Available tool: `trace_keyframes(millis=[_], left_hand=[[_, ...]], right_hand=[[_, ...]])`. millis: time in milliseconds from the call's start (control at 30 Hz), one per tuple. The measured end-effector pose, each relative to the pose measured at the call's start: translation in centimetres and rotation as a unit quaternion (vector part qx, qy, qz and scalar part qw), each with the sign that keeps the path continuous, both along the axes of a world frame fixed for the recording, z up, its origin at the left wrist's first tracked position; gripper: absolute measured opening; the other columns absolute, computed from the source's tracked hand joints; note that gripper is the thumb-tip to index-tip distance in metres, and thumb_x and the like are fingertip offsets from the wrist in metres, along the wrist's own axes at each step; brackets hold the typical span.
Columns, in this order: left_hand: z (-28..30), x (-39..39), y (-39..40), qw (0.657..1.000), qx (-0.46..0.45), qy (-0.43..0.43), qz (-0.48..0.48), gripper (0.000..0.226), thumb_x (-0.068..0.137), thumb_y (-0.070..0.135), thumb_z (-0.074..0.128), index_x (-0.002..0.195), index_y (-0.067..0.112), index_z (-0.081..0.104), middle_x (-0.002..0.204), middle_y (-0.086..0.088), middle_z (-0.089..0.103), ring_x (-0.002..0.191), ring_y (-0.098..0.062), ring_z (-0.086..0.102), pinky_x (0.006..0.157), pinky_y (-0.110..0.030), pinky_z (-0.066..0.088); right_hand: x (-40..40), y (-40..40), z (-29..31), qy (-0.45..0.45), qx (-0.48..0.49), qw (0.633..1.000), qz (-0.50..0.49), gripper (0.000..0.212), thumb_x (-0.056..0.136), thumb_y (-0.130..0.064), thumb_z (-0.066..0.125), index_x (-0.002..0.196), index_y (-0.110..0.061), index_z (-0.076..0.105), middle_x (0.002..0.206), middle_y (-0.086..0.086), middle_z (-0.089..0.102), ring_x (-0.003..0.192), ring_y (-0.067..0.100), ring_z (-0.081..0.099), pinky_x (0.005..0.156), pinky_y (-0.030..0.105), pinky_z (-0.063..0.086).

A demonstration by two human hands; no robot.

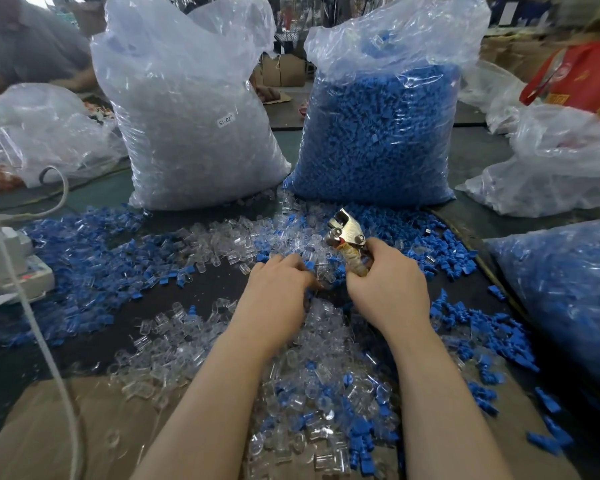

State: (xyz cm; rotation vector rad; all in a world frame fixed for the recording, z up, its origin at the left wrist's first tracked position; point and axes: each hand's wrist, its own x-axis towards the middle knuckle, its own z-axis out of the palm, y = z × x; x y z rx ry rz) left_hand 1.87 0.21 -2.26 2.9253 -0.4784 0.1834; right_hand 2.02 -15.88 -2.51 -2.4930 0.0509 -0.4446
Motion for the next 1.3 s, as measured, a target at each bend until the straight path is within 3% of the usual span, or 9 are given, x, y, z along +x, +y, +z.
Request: trace_keyframes(millis=[267,433,767,833,900,1000,1200,1300], left_hand=[[0.2,-0.1,0.5,0.999,-0.023,0.032,0.029,0.036,0.096,0.015,0.046,0.121,0.033,0.065,0.126,0.005,0.051,0.117,-0.018,0.047,0.096,-0.036,0.037],[0.4,-0.2,0.5,0.997,-0.04,0.049,0.046,0.036,0.096,0.016,0.045,0.118,0.035,0.065,0.119,0.005,0.052,0.11,-0.017,0.052,0.094,-0.036,0.04],[0.1,-0.1,0.6,0.994,-0.07,0.042,0.067,0.012,0.093,0.028,0.063,0.103,0.032,0.069,0.101,0.008,0.052,0.099,-0.016,0.058,0.09,-0.037,0.049],[0.0,-0.1,0.4,0.989,-0.118,0.035,0.075,0.009,0.091,0.027,0.066,0.099,0.03,0.07,0.101,0.009,0.053,0.095,-0.013,0.059,0.087,-0.034,0.049],[0.3,-0.2,0.3,0.97,-0.223,0.033,0.09,0.007,0.088,0.026,0.07,0.094,0.03,0.071,0.098,0.013,0.059,0.086,-0.005,0.061,0.078,-0.024,0.05],[0.8,-0.4,0.1,0.924,-0.37,0.041,0.086,0.013,0.085,0.02,0.073,0.089,0.032,0.074,0.078,0.02,0.07,0.073,0.007,0.063,0.064,-0.01,0.047],[1.3,-0.6,0.1,0.899,-0.435,0.029,0.054,0.024,0.085,0.016,0.072,0.082,0.04,0.074,0.076,0.021,0.072,0.074,0.004,0.066,0.068,-0.018,0.051],[1.3,-0.6,0.0,0.886,-0.459,0.04,0.048,0.029,0.084,0.015,0.074,0.076,0.043,0.072,0.074,0.023,0.072,0.071,0.006,0.066,0.063,-0.012,0.049]], right_hand=[[0.0,0.0,-0.1,-0.003,-0.01,1.0,0.009,0.017,0.085,-0.028,0.059,0.089,-0.033,0.044,0.066,-0.016,0.042,0.068,0.021,0.047,0.057,0.032,0.035],[0.1,-0.1,-0.1,-0.003,-0.014,1.0,0.009,0.017,0.084,-0.028,0.06,0.089,-0.033,0.044,0.067,-0.016,0.042,0.068,0.02,0.046,0.057,0.031,0.034],[0.2,-0.2,-0.3,-0.005,-0.015,1.0,0.013,0.014,0.085,-0.029,0.06,0.091,-0.033,0.048,0.067,-0.015,0.043,0.07,0.02,0.047,0.056,0.032,0.032],[0.2,-0.1,-0.3,-0.003,-0.001,1.0,0.023,0.014,0.085,-0.03,0.062,0.097,-0.029,0.056,0.07,-0.015,0.047,0.072,0.019,0.049,0.056,0.031,0.034],[0.2,0.0,-0.1,0.003,0.032,0.998,0.046,0.02,0.083,-0.031,0.064,0.103,-0.027,0.062,0.077,-0.013,0.059,0.076,0.019,0.055,0.058,0.029,0.039],[0.1,0.2,0.2,-0.005,0.072,0.993,0.09,0.011,0.081,-0.026,0.068,0.091,-0.025,0.064,0.078,-0.009,0.066,0.076,0.021,0.06,0.063,0.033,0.047],[0.0,0.4,0.4,-0.019,0.097,0.988,0.119,0.009,0.081,-0.02,0.069,0.089,-0.021,0.064,0.075,-0.005,0.065,0.072,0.022,0.06,0.065,0.041,0.05],[0.1,0.4,0.4,-0.02,0.106,0.986,0.124,0.007,0.082,-0.02,0.069,0.084,-0.02,0.062,0.07,-0.006,0.062,0.068,0.02,0.057,0.06,0.038,0.046]])
